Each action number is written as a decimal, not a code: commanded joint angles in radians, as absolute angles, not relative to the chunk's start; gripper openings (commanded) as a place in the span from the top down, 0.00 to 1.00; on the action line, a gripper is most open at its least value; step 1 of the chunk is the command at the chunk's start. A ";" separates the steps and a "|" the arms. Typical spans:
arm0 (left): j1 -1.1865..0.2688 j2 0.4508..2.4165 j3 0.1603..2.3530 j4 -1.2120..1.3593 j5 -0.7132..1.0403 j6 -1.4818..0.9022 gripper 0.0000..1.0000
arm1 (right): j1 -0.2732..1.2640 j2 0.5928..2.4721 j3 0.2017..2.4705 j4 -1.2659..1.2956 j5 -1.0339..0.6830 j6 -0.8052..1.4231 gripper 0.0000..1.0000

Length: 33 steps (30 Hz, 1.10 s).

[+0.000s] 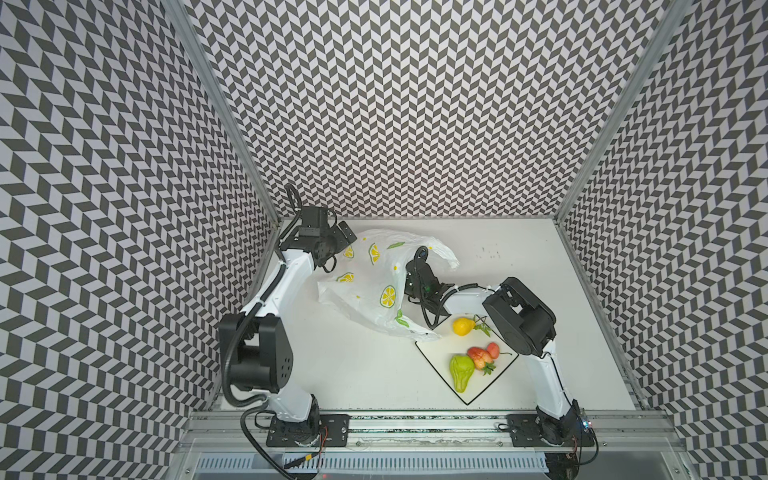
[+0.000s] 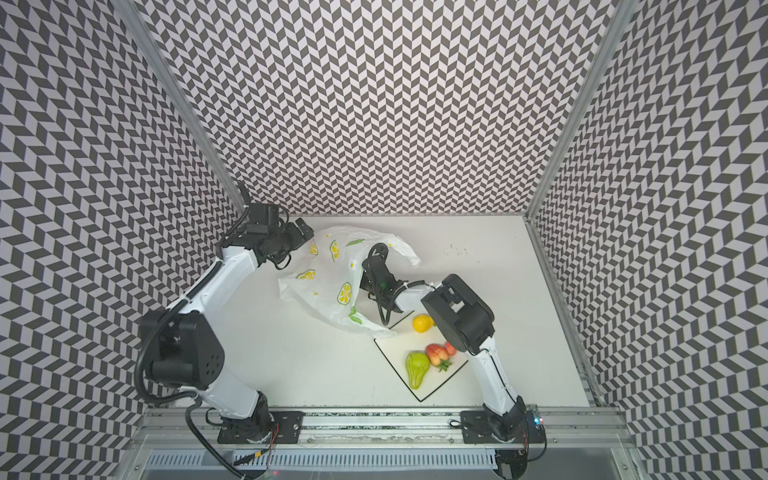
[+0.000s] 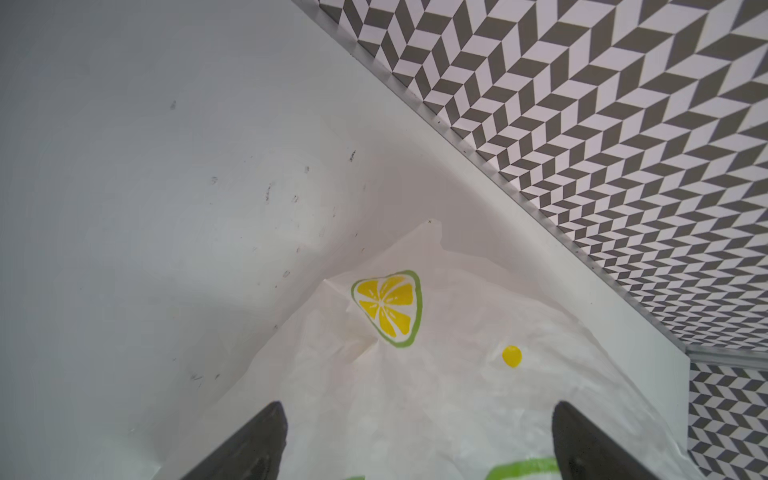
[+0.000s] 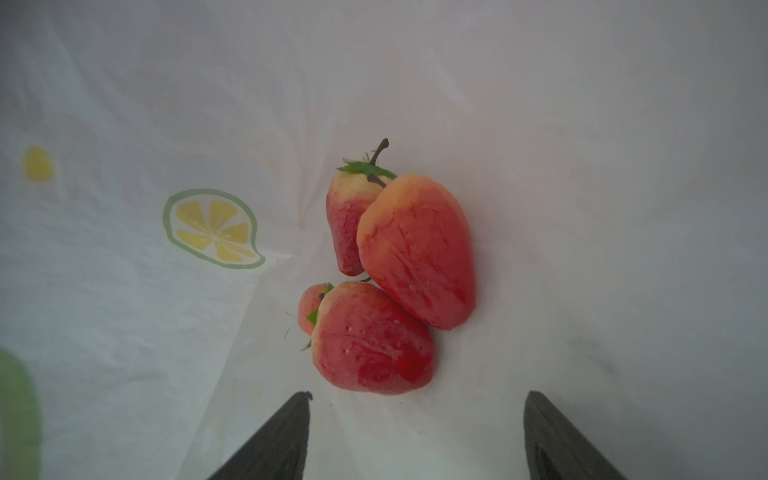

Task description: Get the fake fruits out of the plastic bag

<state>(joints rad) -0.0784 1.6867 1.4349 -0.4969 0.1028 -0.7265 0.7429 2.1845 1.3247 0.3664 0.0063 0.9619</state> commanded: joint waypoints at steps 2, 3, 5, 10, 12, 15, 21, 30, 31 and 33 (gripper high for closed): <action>-0.069 1.770 1.498 -0.330 0.211 -0.841 0.02 | 0.742 2.131 1.311 0.382 -0.021 0.967 0.21; -0.071 1.794 1.506 -0.311 0.218 -0.854 0.02 | 0.743 2.129 1.313 0.382 -0.023 0.965 0.21; -0.073 1.858 1.543 -0.315 0.233 -0.864 0.03 | 0.742 2.128 1.318 0.381 -0.026 0.962 0.21; -0.108 1.960 1.619 -0.347 0.239 -0.860 0.08 | 0.741 2.126 1.340 0.368 -0.020 0.940 0.21; -0.122 1.990 1.644 -0.357 0.236 -0.856 0.13 | 0.742 2.128 1.344 0.368 -0.020 0.939 0.21; -0.133 2.029 1.675 -0.374 0.245 -0.842 0.31 | 0.741 2.128 1.347 0.364 -0.022 0.933 0.21; -0.134 2.015 1.672 -0.352 0.251 -0.802 0.88 | 0.735 2.112 1.323 0.358 -0.022 0.919 0.21; -0.163 1.856 1.646 -0.344 0.248 -0.644 1.00 | 0.723 2.048 1.273 0.312 -0.010 0.839 0.21; -0.171 1.828 1.631 -0.340 0.246 -0.628 1.00 | 0.723 2.039 1.263 0.307 -0.008 0.833 0.21; -0.185 1.776 1.591 -0.324 0.245 -0.609 1.00 | 0.722 2.026 1.245 0.301 -0.007 0.827 0.21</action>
<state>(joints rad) -0.1570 1.8690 1.6215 -0.3626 0.2481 -0.6792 0.7277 2.0766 1.2663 0.3042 -0.0158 0.8585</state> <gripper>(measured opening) 0.047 0.794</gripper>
